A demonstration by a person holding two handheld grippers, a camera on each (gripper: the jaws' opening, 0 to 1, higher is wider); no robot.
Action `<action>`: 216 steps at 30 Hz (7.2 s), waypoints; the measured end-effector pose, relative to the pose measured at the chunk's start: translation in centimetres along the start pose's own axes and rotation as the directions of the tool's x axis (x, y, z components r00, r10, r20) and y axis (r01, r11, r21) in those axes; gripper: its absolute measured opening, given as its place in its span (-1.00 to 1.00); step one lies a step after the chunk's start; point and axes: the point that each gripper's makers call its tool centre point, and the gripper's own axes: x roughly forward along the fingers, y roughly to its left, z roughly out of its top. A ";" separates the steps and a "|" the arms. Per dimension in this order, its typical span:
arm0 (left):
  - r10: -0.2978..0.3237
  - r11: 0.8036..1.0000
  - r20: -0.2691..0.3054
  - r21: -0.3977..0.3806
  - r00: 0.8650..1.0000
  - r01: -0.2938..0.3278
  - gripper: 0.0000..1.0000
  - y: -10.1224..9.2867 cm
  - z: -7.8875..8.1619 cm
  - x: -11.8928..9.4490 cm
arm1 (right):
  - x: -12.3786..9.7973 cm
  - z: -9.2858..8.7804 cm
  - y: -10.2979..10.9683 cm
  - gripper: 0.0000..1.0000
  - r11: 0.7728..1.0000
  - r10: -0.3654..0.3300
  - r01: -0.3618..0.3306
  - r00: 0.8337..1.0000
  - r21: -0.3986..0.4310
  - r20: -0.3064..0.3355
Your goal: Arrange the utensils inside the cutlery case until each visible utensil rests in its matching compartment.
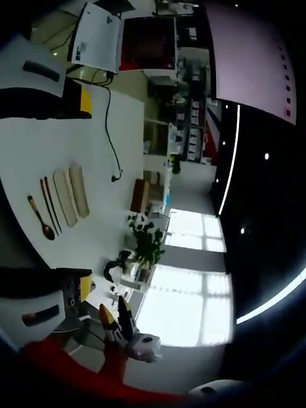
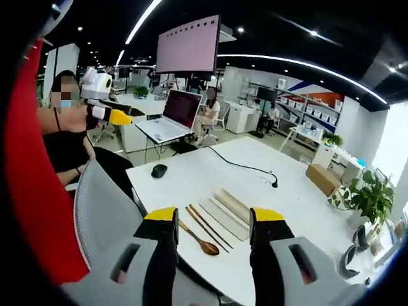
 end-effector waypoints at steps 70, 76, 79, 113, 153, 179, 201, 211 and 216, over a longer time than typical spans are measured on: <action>-0.107 0.992 -0.130 0.054 0.986 0.115 0.97 -0.8 -4.5 0.7 | 11.0 -1.8 -0.9 -0.45 0.983 0.163 -0.177 0.958 -0.040 -0.234; -0.112 0.993 -0.124 0.021 0.986 0.116 0.90 -1.2 -4.9 0.1 | 11.5 -2.1 -0.1 -0.53 0.959 0.235 -0.269 0.931 -0.092 -0.278; -0.111 0.993 -0.127 0.025 0.986 0.115 0.90 -1.2 -5.1 -0.1 | 11.8 -1.8 0.1 -0.67 0.943 0.266 -0.308 0.925 -0.124 -0.271; -0.112 0.994 -0.162 -0.011 0.980 0.112 0.90 0.1 -5.7 0.5 | 17.6 -5.4 1.0 -0.74 0.914 0.305 -0.386 0.857 -0.124 -0.415; -0.122 0.992 -0.187 0.009 0.975 0.125 0.87 1.1 -5.2 2.0 | 24.3 -12.7 3.7 -0.60 0.894 0.353 -0.443 0.792 -0.071 -0.498; -0.093 0.995 -0.225 0.024 0.970 0.101 0.87 0.9 -6.5 1.8 | 27.1 -17.0 4.2 -0.70 0.863 0.386 -0.500 0.741 -0.068 -0.550; -0.085 0.996 -0.179 0.004 0.980 0.087 0.91 0.6 -6.7 1.3 | 28.9 -19.0 4.4 -0.74 0.840 0.393 -0.538 0.695 -0.073 -0.603; -0.062 0.998 -0.219 -0.024 0.974 0.058 0.89 1.2 -7.7 0.8 | 29.7 -20.4 5.1 -0.76 0.835 0.388 -0.546 0.675 -0.072 -0.628; -0.042 0.999 -0.228 -0.027 0.973 0.037 0.88 1.3 -7.9 0.2 | 30.6 -20.2 4.9 -0.84 0.844 0.384 -0.533 0.683 -0.064 -0.621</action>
